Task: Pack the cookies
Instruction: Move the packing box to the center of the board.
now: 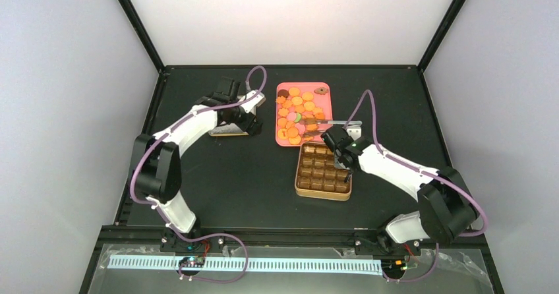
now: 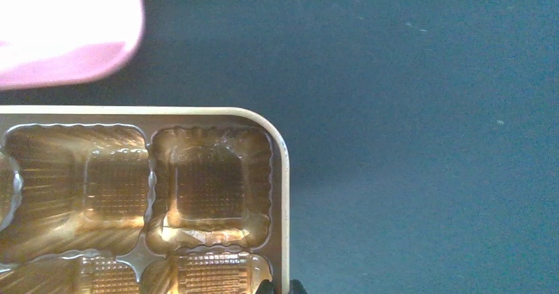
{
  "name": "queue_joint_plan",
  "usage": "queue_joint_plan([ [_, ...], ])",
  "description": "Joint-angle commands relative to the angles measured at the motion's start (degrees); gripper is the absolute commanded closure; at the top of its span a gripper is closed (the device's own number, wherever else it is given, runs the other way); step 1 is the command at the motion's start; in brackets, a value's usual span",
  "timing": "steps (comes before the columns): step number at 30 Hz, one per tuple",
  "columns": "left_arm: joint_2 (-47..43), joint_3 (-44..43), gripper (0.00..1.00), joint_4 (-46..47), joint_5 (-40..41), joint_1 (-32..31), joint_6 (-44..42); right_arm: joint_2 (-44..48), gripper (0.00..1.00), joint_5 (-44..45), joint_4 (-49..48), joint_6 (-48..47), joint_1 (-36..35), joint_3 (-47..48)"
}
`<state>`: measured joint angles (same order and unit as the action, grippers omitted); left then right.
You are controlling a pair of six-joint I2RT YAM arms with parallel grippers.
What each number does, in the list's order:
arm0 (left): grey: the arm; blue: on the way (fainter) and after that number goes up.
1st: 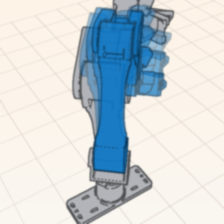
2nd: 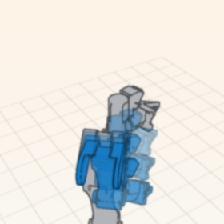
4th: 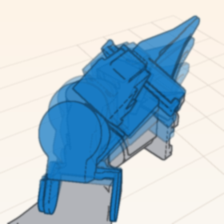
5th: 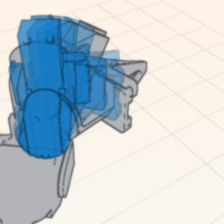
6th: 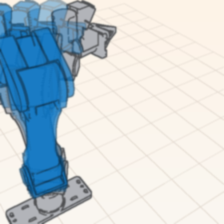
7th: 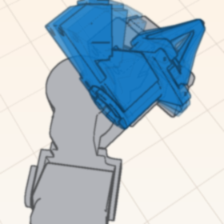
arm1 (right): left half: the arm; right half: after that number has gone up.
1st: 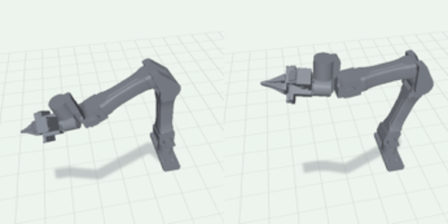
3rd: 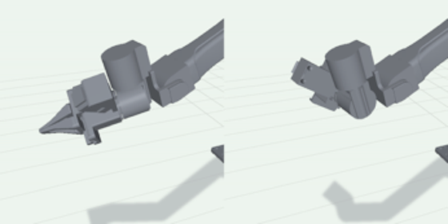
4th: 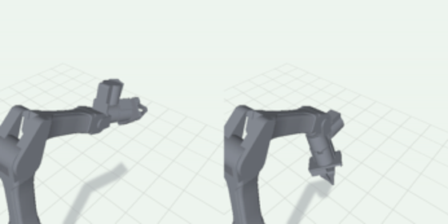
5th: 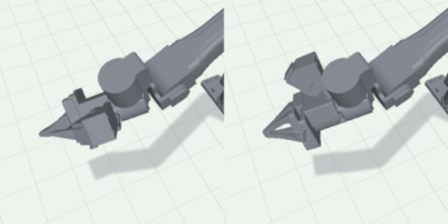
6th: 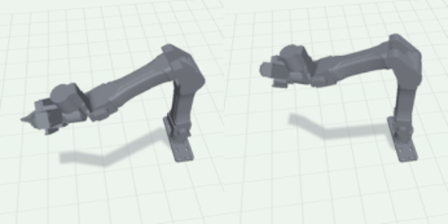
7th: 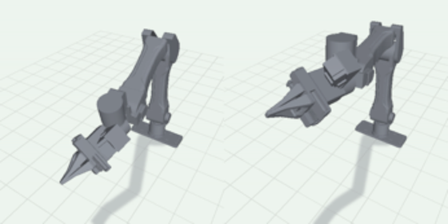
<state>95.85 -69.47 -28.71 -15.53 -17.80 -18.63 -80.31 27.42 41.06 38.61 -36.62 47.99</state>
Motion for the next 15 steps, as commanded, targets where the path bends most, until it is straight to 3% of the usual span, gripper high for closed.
queue_joint_plan([
  [1,3.8,-5.0,0.01,1.6,0.9,-2.0,1.5,1.1,0.98,7.9,8.6,1.5,1.6,1.2],
  [4,6.8,-7.3,0.01,2.5,1.6,-2.9,2.6,1.4,0.95,7.2,10.0,1.7,2.6,1.7],
  [10,11.8,-9.9,0.01,4.3,2.0,-3.6,5.6,1.0,0.48,9.6,14.1,2.5,2.7,3.3],
  [12,12.7,-10.1,0.01,5.0,2.0,-3.9,6.7,2.5,0.36,9.8,14.9,3.1,2.7,4.1],
  [15,14.0,-10.3,0.01,6.0,2.1,-4.4,8.9,4.9,0.35,8.1,15.4,3.3,2.3,7.1],
])
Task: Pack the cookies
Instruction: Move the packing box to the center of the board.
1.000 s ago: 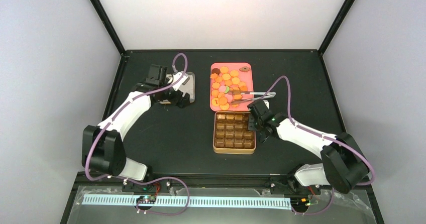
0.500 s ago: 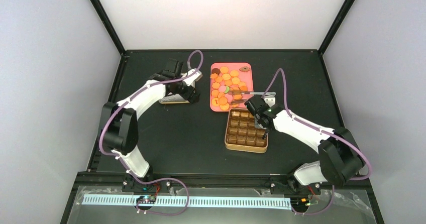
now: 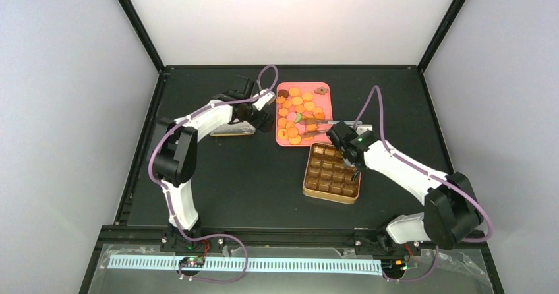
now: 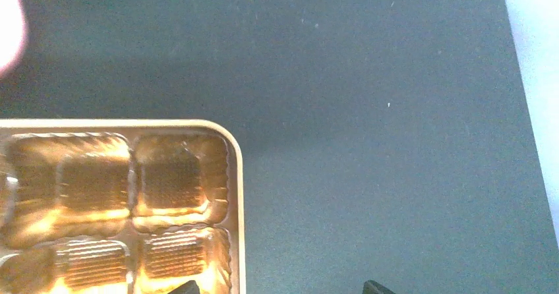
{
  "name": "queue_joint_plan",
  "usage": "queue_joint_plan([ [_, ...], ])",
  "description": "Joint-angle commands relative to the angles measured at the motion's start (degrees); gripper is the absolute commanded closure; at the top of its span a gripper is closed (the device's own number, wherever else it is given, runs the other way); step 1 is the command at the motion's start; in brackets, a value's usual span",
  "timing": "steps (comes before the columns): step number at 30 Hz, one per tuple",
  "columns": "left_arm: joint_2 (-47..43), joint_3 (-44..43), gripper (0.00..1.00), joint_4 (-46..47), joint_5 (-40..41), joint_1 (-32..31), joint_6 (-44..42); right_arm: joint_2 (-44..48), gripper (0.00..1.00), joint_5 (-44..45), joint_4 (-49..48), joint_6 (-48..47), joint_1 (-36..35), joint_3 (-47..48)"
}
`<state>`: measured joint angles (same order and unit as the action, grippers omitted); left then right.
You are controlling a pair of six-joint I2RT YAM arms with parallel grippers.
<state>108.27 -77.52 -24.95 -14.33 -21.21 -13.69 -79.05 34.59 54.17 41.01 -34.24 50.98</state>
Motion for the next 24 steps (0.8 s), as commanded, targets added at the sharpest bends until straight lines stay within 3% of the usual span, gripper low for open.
queue_joint_plan([
  [1,1.9,-2.5,0.02,2.4,0.7,-1.0,4.5,4.2,0.35,0.0,1.3,0.5,-0.8,5.1],
  [7,3.7,-3.4,0.13,2.0,-2.4,-1.0,9.6,1.0,0.42,-5.7,-8.5,0.4,-9.1,10.8],
  [15,0.3,-0.5,0.13,1.3,-3.1,0.1,12.0,-13.6,0.57,-7.0,-13.6,0.3,-16.7,17.6],
  [24,-1.3,0.8,0.12,-0.2,-4.3,2.1,12.6,-19.4,0.69,-7.7,-18.0,-0.4,-17.7,16.6],
])
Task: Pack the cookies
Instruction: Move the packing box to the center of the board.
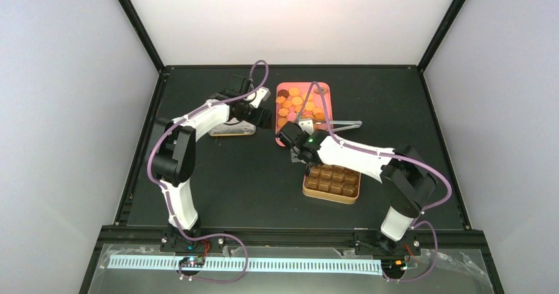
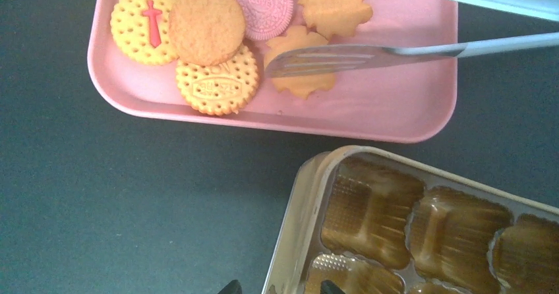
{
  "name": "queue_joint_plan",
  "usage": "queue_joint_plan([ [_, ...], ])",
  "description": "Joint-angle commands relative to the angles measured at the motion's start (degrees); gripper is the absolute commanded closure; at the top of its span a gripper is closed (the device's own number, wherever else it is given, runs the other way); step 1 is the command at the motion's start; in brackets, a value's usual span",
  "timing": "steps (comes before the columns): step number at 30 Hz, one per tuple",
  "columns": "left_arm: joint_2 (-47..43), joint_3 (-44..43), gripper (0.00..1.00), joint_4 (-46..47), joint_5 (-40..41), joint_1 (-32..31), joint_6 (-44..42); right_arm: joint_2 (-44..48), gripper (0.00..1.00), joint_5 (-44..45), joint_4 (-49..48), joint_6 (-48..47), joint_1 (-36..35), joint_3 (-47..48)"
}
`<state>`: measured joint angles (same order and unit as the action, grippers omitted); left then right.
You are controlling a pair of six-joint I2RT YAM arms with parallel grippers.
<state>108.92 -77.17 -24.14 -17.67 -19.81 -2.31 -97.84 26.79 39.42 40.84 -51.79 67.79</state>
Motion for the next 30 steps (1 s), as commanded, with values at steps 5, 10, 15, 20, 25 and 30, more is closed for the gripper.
queue_joint_plan([
  [5,-0.6,-0.3,0.12,-0.6,-1.0,0.7,2.0,-0.1,0.83,-0.4,-4.7,0.2,-0.2,-3.9],
  [10,2.1,-2.9,0.13,-0.3,-1.3,0.2,3.3,4.4,0.94,0.8,-4.5,1.1,0.0,-9.5],
  [15,4.5,-5.2,0.18,0.3,-1.4,-1.0,4.0,9.1,0.97,1.8,-2.8,1.3,0.1,-13.3],
  [20,6.9,-7.6,0.28,0.4,-1.5,-2.1,4.6,12.5,0.92,0.5,-1.1,1.9,0.1,-13.4],
  [25,8.5,-8.3,0.37,0.7,-0.3,-3.0,4.9,15.7,0.72,-1.5,-0.6,2.1,0.2,-10.3],
  [30,9.6,-7.7,0.41,1.3,1.3,-3.3,5.2,18.8,0.68,-3.4,0.0,1.9,1.9,-7.2],
])
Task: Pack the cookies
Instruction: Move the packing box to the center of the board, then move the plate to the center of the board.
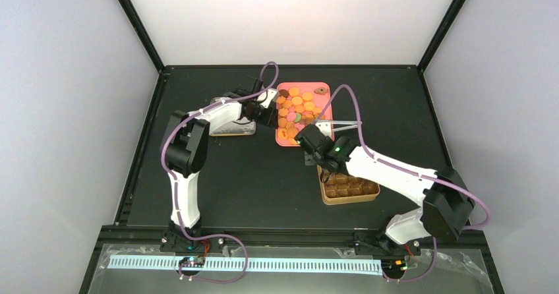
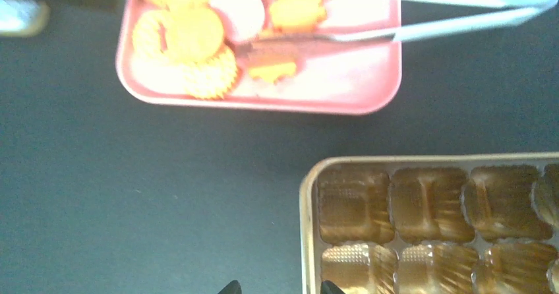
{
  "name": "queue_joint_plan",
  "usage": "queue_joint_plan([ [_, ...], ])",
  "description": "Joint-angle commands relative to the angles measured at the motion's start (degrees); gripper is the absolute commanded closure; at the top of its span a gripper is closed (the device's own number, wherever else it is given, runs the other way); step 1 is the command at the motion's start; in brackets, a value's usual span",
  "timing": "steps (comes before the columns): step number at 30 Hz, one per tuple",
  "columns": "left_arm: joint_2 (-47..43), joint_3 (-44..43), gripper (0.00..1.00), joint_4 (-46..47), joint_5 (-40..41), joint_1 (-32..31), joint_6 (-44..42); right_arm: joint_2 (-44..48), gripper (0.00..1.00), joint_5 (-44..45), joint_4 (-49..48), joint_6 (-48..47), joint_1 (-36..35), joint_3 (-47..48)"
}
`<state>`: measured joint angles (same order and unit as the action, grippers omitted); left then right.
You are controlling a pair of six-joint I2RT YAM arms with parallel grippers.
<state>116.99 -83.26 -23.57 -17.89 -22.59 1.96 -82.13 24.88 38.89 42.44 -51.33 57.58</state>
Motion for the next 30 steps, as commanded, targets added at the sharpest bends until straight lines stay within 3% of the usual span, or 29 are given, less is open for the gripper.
queue_joint_plan([
  [1,1.9,-1.6,0.42,0.7,1.5,-0.6,0.9,4.0,0.68,-2.0,0.4,0.2,1.8,3.3],
  [19,3.0,0.8,0.59,4.1,3.3,-1.8,3.4,11.3,0.7,-3.2,2.2,-3.8,14.5,1.6],
  [22,2.5,2.3,0.66,4.6,3.4,-1.8,3.4,11.3,0.71,-3.2,2.2,-4.6,15.9,1.3],
  [30,1.1,5.3,0.73,5.4,3.2,-2.5,3.5,10.9,0.72,-2.7,2.0,-6.1,17.8,0.3],
])
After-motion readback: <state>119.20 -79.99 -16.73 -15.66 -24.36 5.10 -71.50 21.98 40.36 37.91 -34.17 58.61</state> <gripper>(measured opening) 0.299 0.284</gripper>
